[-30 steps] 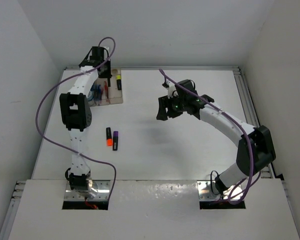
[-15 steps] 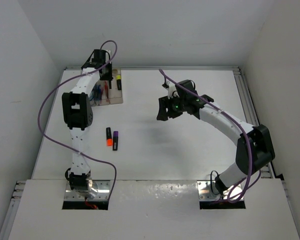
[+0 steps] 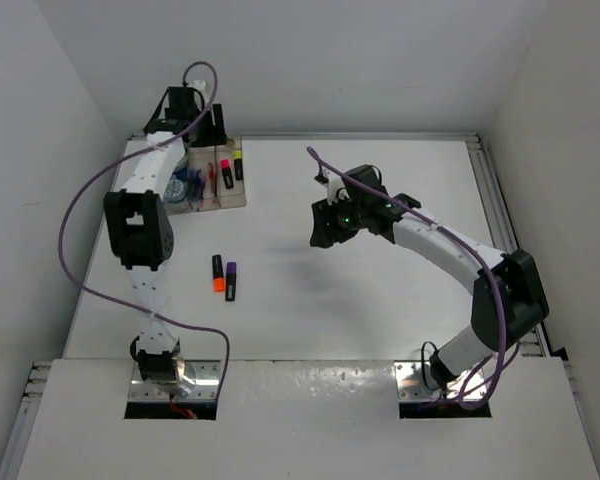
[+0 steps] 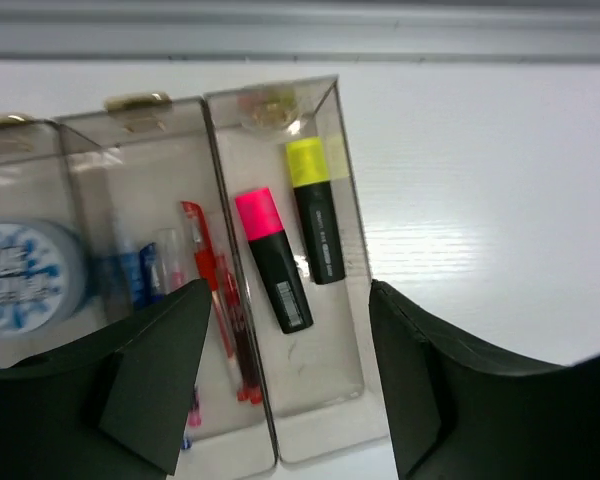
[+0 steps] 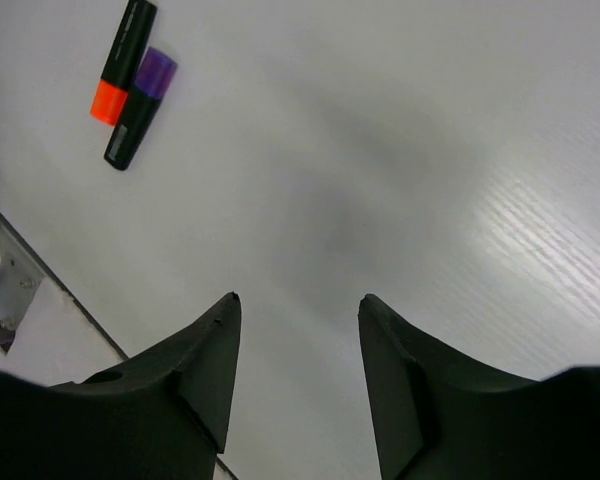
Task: Sort the stationery into containers
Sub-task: Pick up the pen from the center of the board.
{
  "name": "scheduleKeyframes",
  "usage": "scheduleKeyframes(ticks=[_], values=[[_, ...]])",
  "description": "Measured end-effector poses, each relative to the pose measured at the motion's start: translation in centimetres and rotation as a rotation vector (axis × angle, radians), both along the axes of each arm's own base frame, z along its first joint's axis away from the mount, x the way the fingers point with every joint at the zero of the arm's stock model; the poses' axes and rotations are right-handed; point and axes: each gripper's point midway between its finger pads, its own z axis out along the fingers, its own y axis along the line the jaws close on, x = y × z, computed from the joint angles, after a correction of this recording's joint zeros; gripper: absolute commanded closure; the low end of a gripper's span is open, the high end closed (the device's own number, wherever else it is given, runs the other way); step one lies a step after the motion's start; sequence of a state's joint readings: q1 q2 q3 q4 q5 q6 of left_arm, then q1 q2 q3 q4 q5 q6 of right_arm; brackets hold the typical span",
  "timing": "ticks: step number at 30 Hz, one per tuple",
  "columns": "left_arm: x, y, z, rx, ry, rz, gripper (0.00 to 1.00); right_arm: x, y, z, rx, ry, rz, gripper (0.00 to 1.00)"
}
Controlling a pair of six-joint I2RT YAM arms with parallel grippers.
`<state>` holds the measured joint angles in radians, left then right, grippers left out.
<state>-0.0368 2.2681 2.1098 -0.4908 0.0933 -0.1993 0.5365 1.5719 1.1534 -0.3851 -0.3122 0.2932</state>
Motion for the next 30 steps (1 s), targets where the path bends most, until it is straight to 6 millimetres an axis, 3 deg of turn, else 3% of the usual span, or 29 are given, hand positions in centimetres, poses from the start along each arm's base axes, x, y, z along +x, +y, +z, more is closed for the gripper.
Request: scheduleKeyframes(ticks=[3,5,8,10,11,14,16,20,24,30], values=[[-2.7,1.1,6.5,-0.036,-0.086,0.018,0.30,-1.7,1.7,-0.4,-0.024,-0.008,0.052,0.50],[-5.7,2.2,11.9,-0.045,-0.171,0.039,0.30,-3.2,3.2,-0.8,-0.054,-0.020,0.084,0.47],[-12.0,4.6,18.5,-0.054,-0.290,0.095,0.29,-6.1,5.9,-1.6,-0.104,-0.029,0.113,0.47],[-17.0,6.7,20.9,-0.053,-0.347,0.152,0.29,-7.5,7.6,-2.7,-0.148,-0.019,0.100,0.46],[-19.0,7.6,21.0,-0.054,-0.352,0.181,0.22,-8.1,8.4,-3.4,-0.179,-0.013,0.087,0.46],[-24.6,10.6,19.6,-0.044,-0.322,0.292,0.18,-8.5,11.3,-5.1,-0.247,0.019,0.026,0.44],[-27.0,11.6,17.8,-0.041,-0.269,0.338,0.17,-7.4,13.8,-5.9,-0.260,0.041,-0.042,0.44],[-30.6,12.3,14.4,-0.041,-0.163,0.391,0.17,-5.8,16.4,-6.9,-0.249,0.065,-0.127,0.43],[-32.8,12.5,13.6,-0.035,-0.144,0.413,0.17,-5.0,17.8,-8.1,-0.254,0.094,-0.183,0.44],[-33.1,12.5,11.9,-0.061,-0.108,0.398,0.17,-4.8,19.0,-10.4,-0.269,0.124,-0.214,0.43]])
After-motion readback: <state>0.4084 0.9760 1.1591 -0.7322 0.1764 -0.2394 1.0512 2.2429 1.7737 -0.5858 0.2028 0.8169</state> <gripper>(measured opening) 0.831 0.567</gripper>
